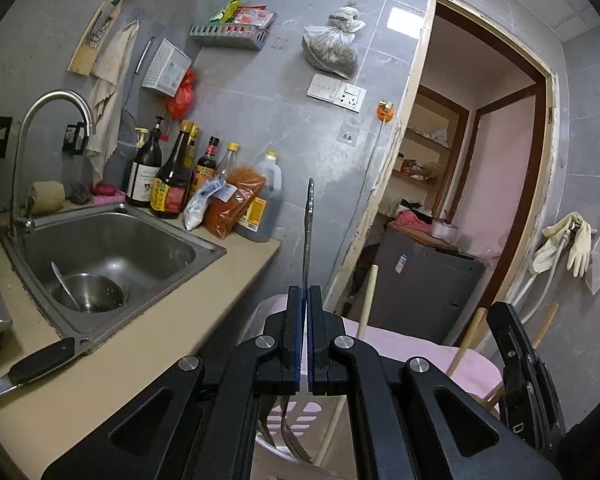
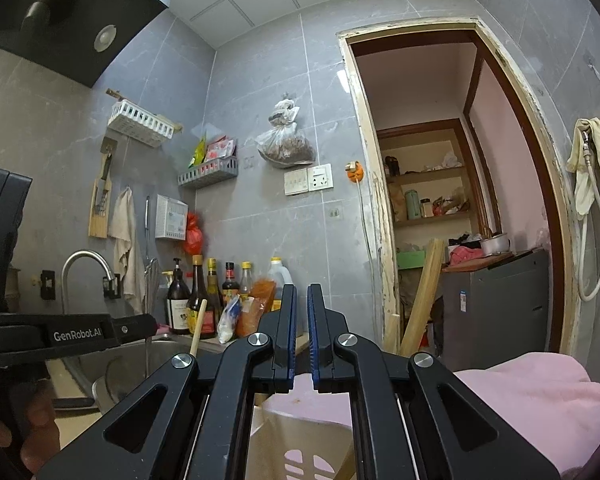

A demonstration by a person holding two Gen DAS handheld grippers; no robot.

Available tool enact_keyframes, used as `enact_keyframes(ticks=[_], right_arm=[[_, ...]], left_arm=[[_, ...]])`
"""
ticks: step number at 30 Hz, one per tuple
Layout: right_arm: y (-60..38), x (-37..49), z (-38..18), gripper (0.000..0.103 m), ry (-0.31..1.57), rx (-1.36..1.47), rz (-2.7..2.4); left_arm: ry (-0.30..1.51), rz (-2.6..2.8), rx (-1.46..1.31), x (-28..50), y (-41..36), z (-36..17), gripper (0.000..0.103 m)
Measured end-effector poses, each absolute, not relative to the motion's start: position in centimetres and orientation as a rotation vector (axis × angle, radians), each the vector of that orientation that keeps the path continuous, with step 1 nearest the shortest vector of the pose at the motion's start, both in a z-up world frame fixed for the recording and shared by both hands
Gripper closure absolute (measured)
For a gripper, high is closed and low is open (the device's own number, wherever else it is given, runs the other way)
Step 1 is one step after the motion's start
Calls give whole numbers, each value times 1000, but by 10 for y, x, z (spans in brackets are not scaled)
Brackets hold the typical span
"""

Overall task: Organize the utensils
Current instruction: 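Open both tools over the white basket to drop the fork and chopstick in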

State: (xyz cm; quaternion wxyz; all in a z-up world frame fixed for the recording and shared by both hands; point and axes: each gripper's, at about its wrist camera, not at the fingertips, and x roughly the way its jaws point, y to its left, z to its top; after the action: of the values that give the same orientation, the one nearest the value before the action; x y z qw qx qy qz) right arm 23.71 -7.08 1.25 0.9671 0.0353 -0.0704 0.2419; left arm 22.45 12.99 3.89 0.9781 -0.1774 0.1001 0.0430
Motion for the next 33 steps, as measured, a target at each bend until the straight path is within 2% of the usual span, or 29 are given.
enact_keyframes(ticks=[5, 9, 11, 17, 22, 24, 28, 31, 33], right_arm=[[-72, 236, 13, 95, -151, 79, 475], [-74, 234, 12, 87, -162, 86, 462], [-75, 232, 12, 82, -173, 86, 455], [-81, 222, 14, 81, -231, 95, 404], [-88, 213, 26, 76, -260, 95, 385], [-92, 209, 32, 69, -265, 87, 382], [-103, 202, 42, 61, -263, 44, 367], [-117, 196, 47, 49, -251, 15, 350], [-129, 191, 48, 32, -240, 6, 333]], left_arm=[[194, 59, -346, 223, 126, 40, 100], [161, 41, -324, 216, 120, 45, 85], [152, 34, -320, 215, 119, 47, 83], [133, 26, -321, 211, 118, 51, 79], [116, 26, -325, 207, 118, 57, 75], [103, 25, -318, 203, 116, 60, 72], [102, 8, -305, 200, 108, 64, 69], [107, -11, -290, 198, 98, 66, 64], [107, -25, -282, 196, 91, 67, 55]])
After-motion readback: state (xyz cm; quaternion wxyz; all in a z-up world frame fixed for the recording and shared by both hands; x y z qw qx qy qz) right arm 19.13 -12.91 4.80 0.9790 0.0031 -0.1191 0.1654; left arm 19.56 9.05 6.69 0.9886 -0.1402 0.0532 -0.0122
